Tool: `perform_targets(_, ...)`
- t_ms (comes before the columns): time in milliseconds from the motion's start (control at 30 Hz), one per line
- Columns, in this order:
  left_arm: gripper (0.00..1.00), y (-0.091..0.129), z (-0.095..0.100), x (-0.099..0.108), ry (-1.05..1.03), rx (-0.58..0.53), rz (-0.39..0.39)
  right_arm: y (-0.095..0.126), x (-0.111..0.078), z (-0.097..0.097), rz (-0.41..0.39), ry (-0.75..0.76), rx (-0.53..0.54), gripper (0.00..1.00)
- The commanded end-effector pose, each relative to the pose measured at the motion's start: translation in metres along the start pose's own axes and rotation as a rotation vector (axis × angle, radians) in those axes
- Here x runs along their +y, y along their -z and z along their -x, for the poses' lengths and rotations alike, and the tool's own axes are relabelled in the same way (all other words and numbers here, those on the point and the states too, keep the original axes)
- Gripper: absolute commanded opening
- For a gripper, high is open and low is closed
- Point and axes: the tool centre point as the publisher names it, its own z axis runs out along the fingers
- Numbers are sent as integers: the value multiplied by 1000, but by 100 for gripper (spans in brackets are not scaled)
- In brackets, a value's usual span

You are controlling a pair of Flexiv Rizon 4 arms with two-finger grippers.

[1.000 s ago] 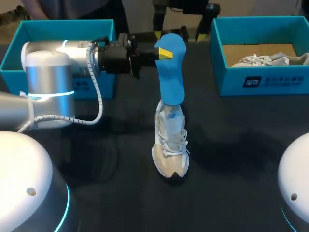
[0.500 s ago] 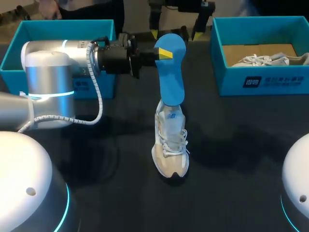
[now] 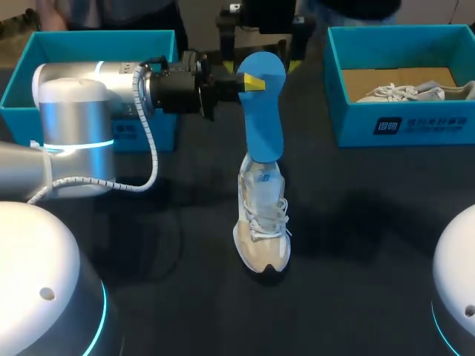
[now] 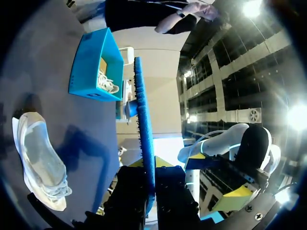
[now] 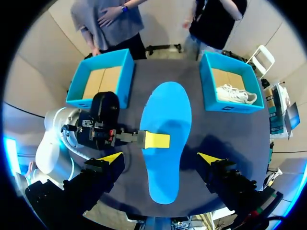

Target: Take the shoe out of the shoebox, open the shoe tongue, remove and reinsert the insole, then place the shoe into the shoebox

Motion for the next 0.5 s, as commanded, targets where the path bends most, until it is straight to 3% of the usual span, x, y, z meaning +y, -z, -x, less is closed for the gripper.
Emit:
perform_targets(33,0,0,0,0,0,-2,0,-1,-3,-2,3,-2,-9,100)
perform_targets(500,0,0,0,0,0,-2,0,23,-6,-5,-8,10,-41,100)
